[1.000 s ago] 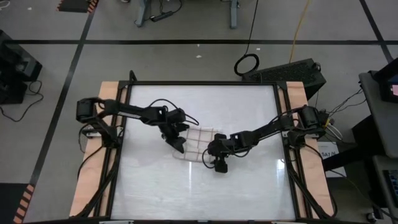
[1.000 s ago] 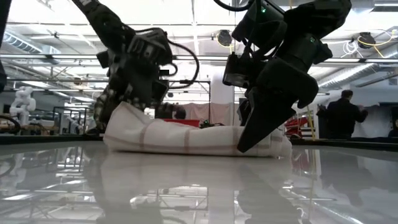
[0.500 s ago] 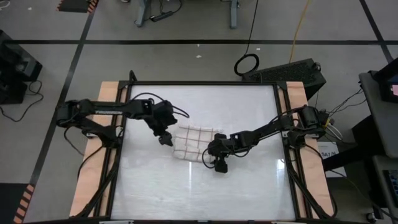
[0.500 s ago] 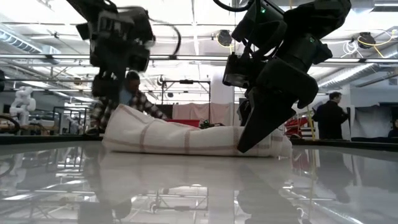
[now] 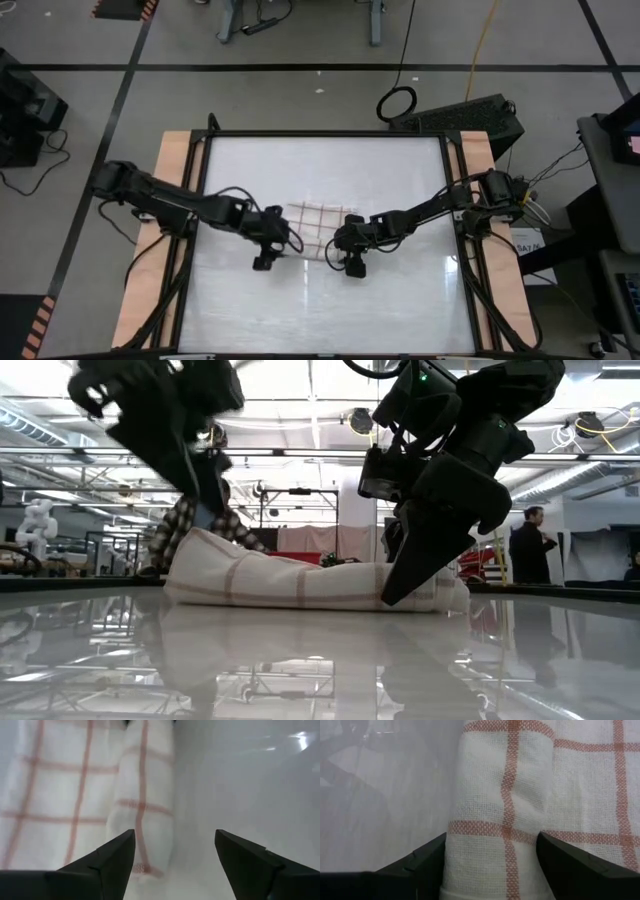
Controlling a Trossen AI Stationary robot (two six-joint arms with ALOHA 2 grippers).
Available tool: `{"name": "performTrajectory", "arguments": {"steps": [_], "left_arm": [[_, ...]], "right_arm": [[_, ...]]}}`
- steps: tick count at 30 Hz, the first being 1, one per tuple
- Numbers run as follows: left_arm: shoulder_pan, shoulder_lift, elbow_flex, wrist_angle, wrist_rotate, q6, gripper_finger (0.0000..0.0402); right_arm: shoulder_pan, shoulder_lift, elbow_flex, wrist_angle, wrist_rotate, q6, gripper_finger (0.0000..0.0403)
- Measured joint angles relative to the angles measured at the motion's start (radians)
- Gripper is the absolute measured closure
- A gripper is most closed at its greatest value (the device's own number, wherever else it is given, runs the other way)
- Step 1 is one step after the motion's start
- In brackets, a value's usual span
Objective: Roll towel
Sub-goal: Roll the white checkered towel
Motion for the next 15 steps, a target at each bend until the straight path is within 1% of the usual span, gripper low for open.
{"name": "performTrajectory", "arguments": {"steps": [2,8,12,15], "left_arm": [[0.000,0.042,0.000,-0.004,-0.001,-0.027,0.0113],[0.009,0.114,0.000,0.061,-0.004,-0.010,0.0069],[0.008,0.151,0.001,0.067,-0.061,0.049,0.0049],[0.008,0.183,-0.001,0.060,-0.081,0.060,0.0045]], "right_arm": [[0.000,0.000,0.000,0.000,0.000,0.000,0.0122],[0.000,0.000,0.000,0.000,0.000,0.000,0.0122],[0.000,0.000,-0.001,0.000,0.000,0.000,0.0122],[0.000,0.000,-0.001,0.000,0.000,-0.001,0.0122]]}}
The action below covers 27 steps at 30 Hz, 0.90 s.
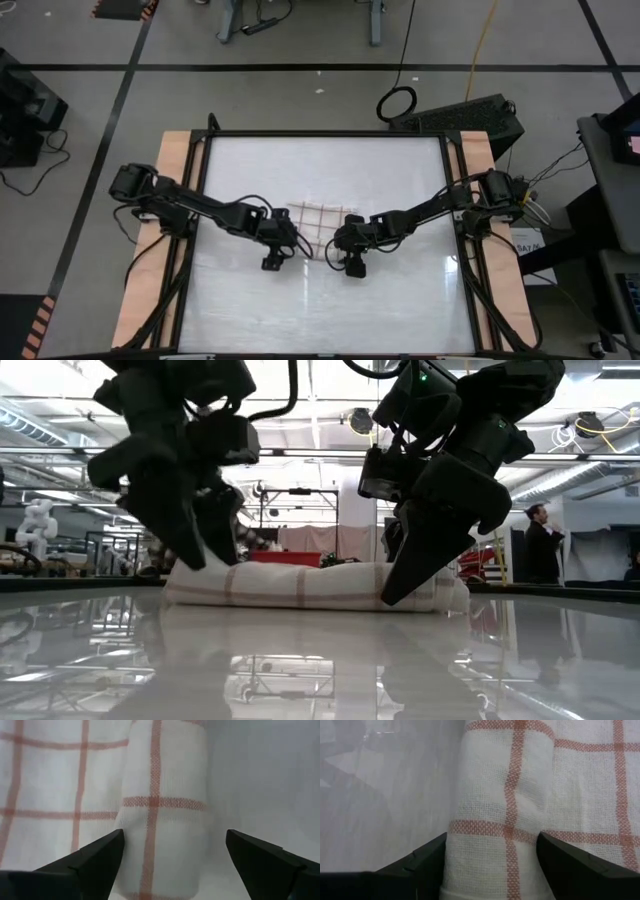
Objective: Roll towel
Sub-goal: Roll the white checkered towel
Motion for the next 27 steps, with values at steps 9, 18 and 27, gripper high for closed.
{"name": "performTrajectory", "arguments": {"steps": [9,18,27], "left_arm": [[0.000,0.075,-0.005,0.010,-0.051,0.011,0.0046],[0.063,0.114,-0.003,0.015,0.053,-0.084,0.0140],[0.141,0.118,-0.006,0.039,0.357,-0.099,0.0292]], "right_arm": [[0.000,0.000,0.000,-0.001,0.000,-0.006,0.0122],[0.000,0.000,0.000,-0.002,0.006,-0.007,0.0138],[-0.004,-0.005,0.018,-0.017,-0.050,0.002,0.0204]]}}
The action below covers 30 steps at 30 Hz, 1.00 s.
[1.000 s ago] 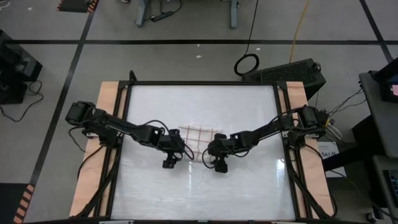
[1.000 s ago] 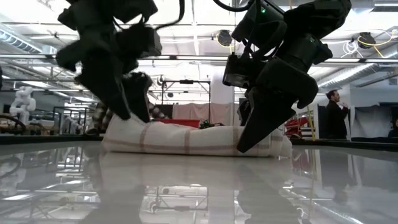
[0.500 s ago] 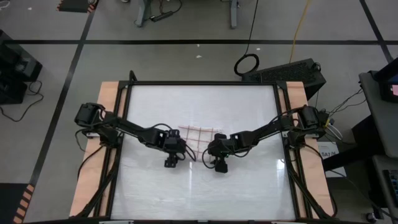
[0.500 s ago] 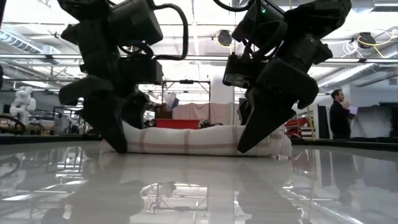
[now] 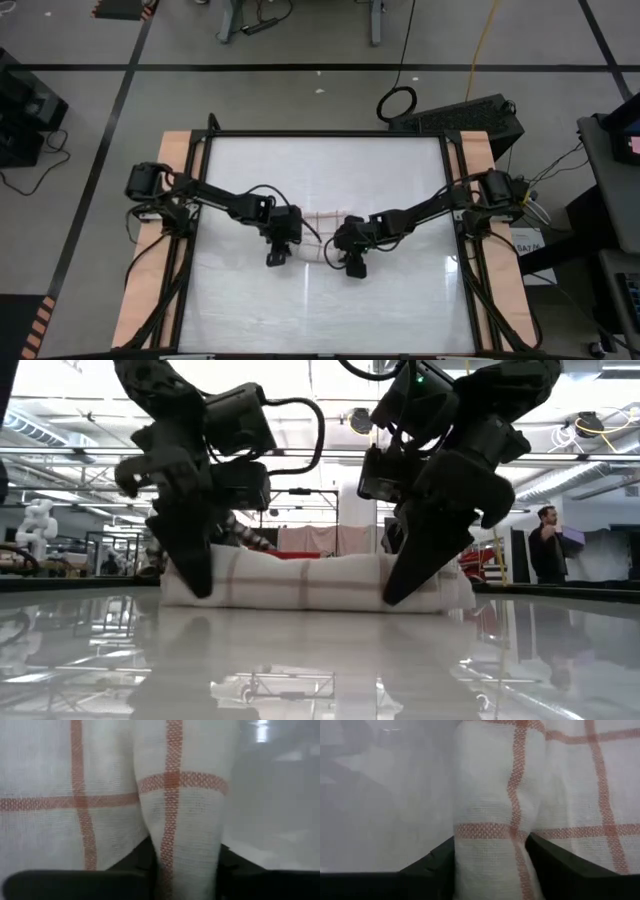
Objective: Roll towel
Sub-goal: Roll the white checkered towel
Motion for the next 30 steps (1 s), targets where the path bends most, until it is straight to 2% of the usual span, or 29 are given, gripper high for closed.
{"name": "performTrajectory", "arguments": {"steps": [3,5,9,13,17,22,26,30], "left_arm": [[0.028,0.002,-0.002,-0.006,0.104,-0.023,0.0341],[0.043,0.002,-0.002,-0.005,0.160,-0.026,0.0359],[0.060,0.002,-0.002,0.005,0.243,-0.022,0.0357],[0.063,0.002,-0.002,0.016,0.314,-0.017,0.0330],[0.062,0.019,-0.001,0.021,0.336,-0.019,0.0326],[0.063,0.069,0.000,0.057,0.337,-0.020,0.0347],[0.067,0.092,0.000,0.077,0.360,-0.043,0.0352],[0.079,0.115,-0.002,0.082,0.469,-0.086,0.0351]], "right_arm": [[-0.010,0.001,0.006,0.002,-0.065,0.033,0.0231],[-0.020,0.002,0.008,0.004,-0.130,0.059,0.0251],[-0.044,0.002,0.008,0.006,-0.234,0.096,0.0294],[-0.084,0.002,0.008,0.010,-0.343,0.106,0.0334],[-0.124,0.002,0.008,0.012,-0.450,0.105,0.0354],[-0.170,0.002,0.008,0.010,-0.593,0.128,0.0339],[-0.190,0.002,0.008,0.007,-0.604,0.186,0.0307],[-0.195,0.001,0.008,0.004,-0.608,0.198,0.0260]]}}
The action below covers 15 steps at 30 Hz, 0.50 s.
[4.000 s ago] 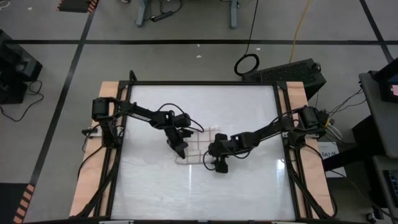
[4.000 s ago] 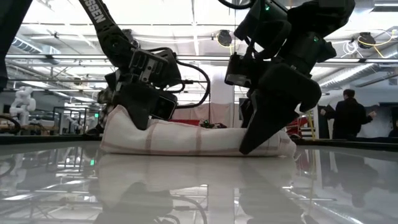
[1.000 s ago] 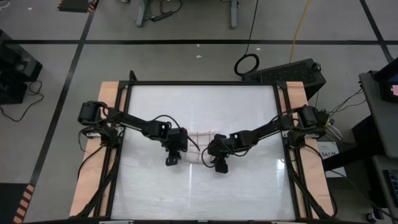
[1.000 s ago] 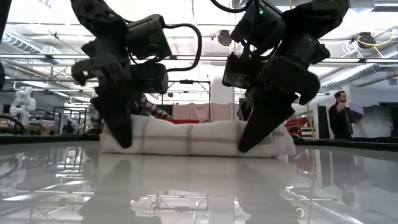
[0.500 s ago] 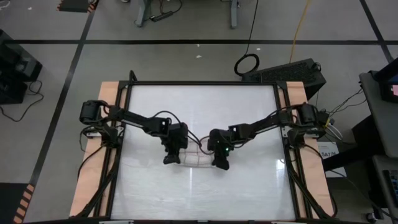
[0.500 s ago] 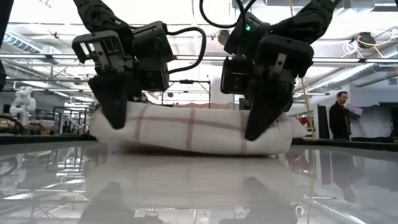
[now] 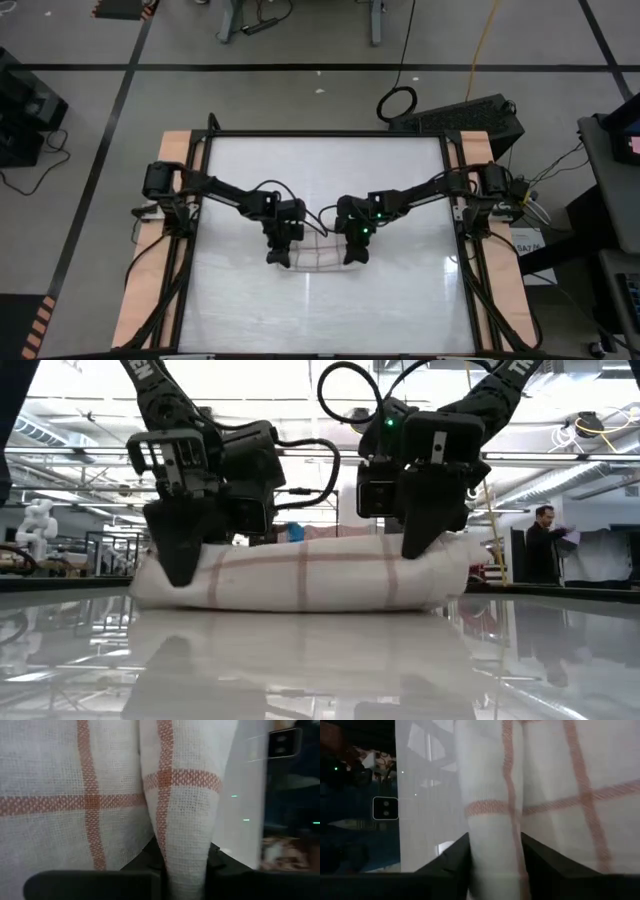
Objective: Roll towel
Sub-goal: Roll the white checkered towel
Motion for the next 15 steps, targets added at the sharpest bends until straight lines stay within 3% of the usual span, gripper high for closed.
{"name": "performTrajectory", "arguments": {"steps": [6,11,15], "left_arm": [[0.016,0.014,0.001,0.005,0.106,-0.041,0.0351],[0.037,0.015,0.001,0.006,0.131,-0.041,0.0351],[0.070,0.017,0.001,0.006,0.170,-0.042,0.0351]], "right_arm": [[0.009,-0.041,0.000,-0.018,0.042,-0.049,0.0187],[0.027,-0.149,0.000,-0.105,0.214,-0.104,0.0150],[0.107,-0.242,0.000,-0.175,0.407,-0.150,0.0144]]}}
